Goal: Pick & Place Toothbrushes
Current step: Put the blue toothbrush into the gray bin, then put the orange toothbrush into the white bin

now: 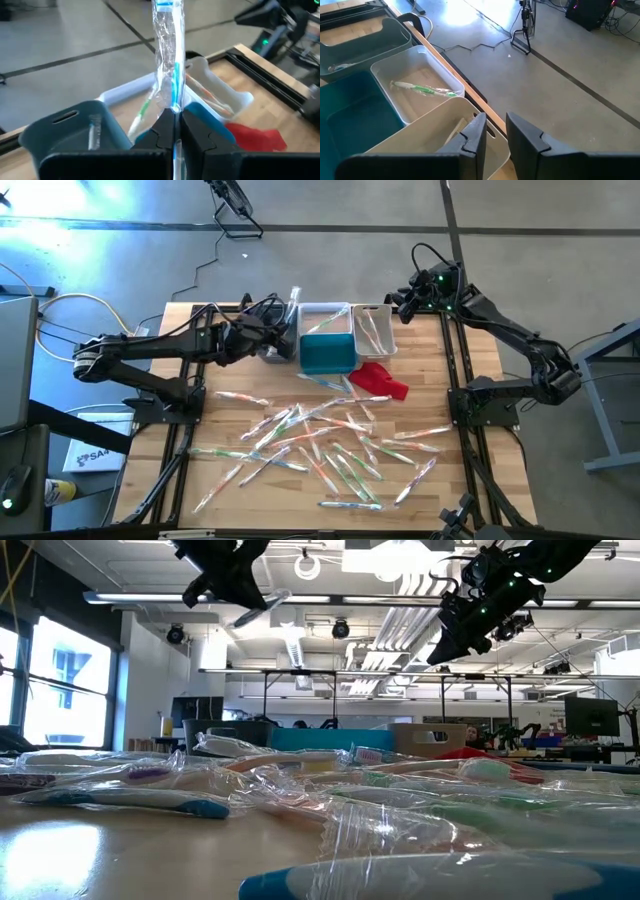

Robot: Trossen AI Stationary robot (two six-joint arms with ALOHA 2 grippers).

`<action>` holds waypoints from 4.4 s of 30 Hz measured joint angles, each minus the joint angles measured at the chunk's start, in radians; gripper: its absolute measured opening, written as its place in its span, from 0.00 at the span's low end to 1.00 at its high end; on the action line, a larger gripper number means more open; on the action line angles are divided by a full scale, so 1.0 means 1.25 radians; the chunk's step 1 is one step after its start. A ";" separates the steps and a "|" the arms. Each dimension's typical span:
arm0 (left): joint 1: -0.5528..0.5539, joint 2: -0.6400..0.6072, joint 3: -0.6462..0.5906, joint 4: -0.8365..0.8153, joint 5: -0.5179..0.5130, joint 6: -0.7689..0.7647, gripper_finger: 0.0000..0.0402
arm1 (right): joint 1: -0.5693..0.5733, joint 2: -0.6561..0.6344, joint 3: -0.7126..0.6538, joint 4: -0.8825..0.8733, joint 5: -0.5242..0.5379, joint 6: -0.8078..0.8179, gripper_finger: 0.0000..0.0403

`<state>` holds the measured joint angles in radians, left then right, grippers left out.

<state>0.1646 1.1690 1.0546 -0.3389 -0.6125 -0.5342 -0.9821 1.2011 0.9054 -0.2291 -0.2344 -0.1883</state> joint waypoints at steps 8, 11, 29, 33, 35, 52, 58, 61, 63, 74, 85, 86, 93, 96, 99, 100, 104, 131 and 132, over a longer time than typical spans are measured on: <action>0.050 0.000 0.000 -0.001 0.019 -0.057 0.02 | 0.000 0.000 0.000 0.000 0.000 0.030 0.17; 0.093 0.004 0.000 -0.003 0.063 -0.058 0.02 | 0.000 0.000 0.000 0.000 0.000 0.048 0.17; 0.366 0.097 0.000 -0.150 0.292 0.053 0.04 | 0.000 0.000 0.000 -0.002 0.016 0.115 0.17; 0.398 0.139 0.001 -0.137 0.336 0.071 0.03 | 0.000 0.000 0.000 -0.003 0.055 0.115 0.17; 0.408 0.162 0.000 -0.138 0.345 0.072 0.02 | 0.000 0.000 0.000 -0.004 0.063 0.115 0.17; 0.418 0.303 0.000 -0.122 0.422 0.073 0.04 | 0.000 0.000 0.000 -0.006 0.063 0.115 0.17; 0.418 0.322 0.000 -0.121 0.422 0.068 0.04 | 0.000 0.000 0.000 -0.006 0.063 0.114 0.17; 0.418 0.326 0.000 -0.121 0.422 0.068 0.04 | 0.000 0.000 0.000 -0.006 0.063 0.114 0.17; 0.418 0.327 0.000 -0.120 0.420 0.068 0.04 | 0.000 0.000 0.000 -0.006 0.063 0.114 0.17; 0.418 0.327 0.000 -0.120 0.413 0.038 0.08 | 0.000 0.000 0.000 -0.006 0.063 0.113 0.17; 0.418 0.327 0.000 -0.119 0.407 0.027 0.26 | 0.000 0.000 0.000 -0.006 0.063 0.114 0.17; 0.418 0.327 0.000 -0.119 0.407 0.027 0.26 | 0.000 0.000 0.000 -0.006 0.063 0.114 0.17; 0.418 0.327 0.000 -0.119 0.414 0.027 0.26 | 0.000 0.000 0.000 -0.006 0.063 0.113 0.17; 0.418 0.327 0.000 -0.118 0.414 0.027 0.26 | 0.000 0.000 0.000 -0.006 0.063 0.112 0.17; 0.413 0.325 0.000 -0.088 0.415 0.025 0.26 | 0.000 0.000 0.000 -0.006 0.063 0.112 0.17; 0.406 0.323 0.000 -0.069 0.413 0.026 0.26 | 0.000 0.000 0.000 -0.006 0.063 0.112 0.17; 0.372 0.313 0.010 0.010 0.406 0.059 0.26 | 0.000 0.000 0.000 -0.006 0.063 0.112 0.17; 0.350 0.117 0.063 -0.091 0.384 0.193 0.02 | 0.000 0.000 0.000 -0.006 0.063 0.106 0.17; 0.350 0.117 0.063 -0.090 0.384 0.192 0.02 | 0.000 0.000 0.000 -0.006 0.063 0.106 0.17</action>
<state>0.6018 1.3148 1.1328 -0.4518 -0.1327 -0.2946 -0.9817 1.2010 0.9058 -0.2367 -0.1551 -0.0563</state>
